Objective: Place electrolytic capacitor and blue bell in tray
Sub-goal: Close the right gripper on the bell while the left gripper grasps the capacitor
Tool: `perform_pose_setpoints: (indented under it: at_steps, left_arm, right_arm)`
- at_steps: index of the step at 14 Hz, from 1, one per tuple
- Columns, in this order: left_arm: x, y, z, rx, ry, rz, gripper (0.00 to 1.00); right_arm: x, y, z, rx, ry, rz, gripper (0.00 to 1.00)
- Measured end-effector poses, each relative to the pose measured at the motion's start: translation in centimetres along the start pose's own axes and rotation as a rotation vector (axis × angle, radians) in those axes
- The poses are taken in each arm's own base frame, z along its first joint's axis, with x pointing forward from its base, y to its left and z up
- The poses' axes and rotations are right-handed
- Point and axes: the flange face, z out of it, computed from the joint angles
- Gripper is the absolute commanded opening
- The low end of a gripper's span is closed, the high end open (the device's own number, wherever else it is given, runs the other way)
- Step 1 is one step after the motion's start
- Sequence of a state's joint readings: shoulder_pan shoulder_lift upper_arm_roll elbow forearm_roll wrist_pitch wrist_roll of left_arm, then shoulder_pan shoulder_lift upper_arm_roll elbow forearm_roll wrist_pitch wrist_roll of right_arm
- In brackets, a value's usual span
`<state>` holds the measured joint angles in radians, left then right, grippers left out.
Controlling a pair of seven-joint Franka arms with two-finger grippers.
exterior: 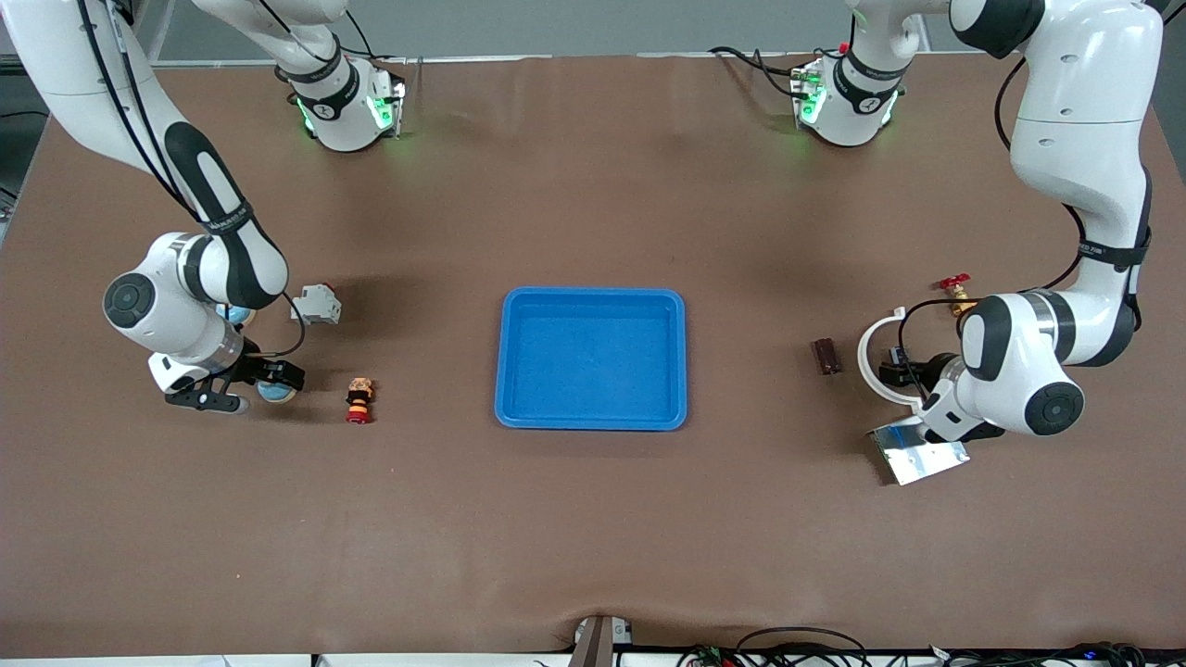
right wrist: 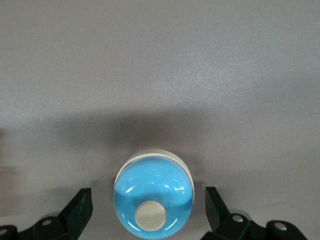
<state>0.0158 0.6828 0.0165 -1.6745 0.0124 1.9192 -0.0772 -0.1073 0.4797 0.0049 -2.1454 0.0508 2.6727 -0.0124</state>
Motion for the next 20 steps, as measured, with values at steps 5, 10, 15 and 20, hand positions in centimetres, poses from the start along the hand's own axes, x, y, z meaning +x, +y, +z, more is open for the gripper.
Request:
perform_pose_setpoints:
  at_steps: [5,10,15,20]
  left_arm:
    - [-0.11,-0.11,0.35,0.000,-0.007,-0.001,1.00]
    - [-0.18,-0.12,0.73,0.001,-0.015,-0.001,1.00]
    - [-0.17,-0.12,0.89,0.001,-0.017,-0.001,0.86]
    - [-0.17,-0.14,0.97,0.001,-0.019,-0.003,0.51]
  right_arm:
    - [0.00,0.01,0.02,0.001,0.000,0.002,1.00]
    - [0.07,0.11,-0.04,0.002,0.006,0.007,0.16]
    - [0.21,0.10,-0.22,0.003,0.014,0.008,0.00]
    - [0.21,0.10,-0.22,0.003,0.014,0.008,0.00]
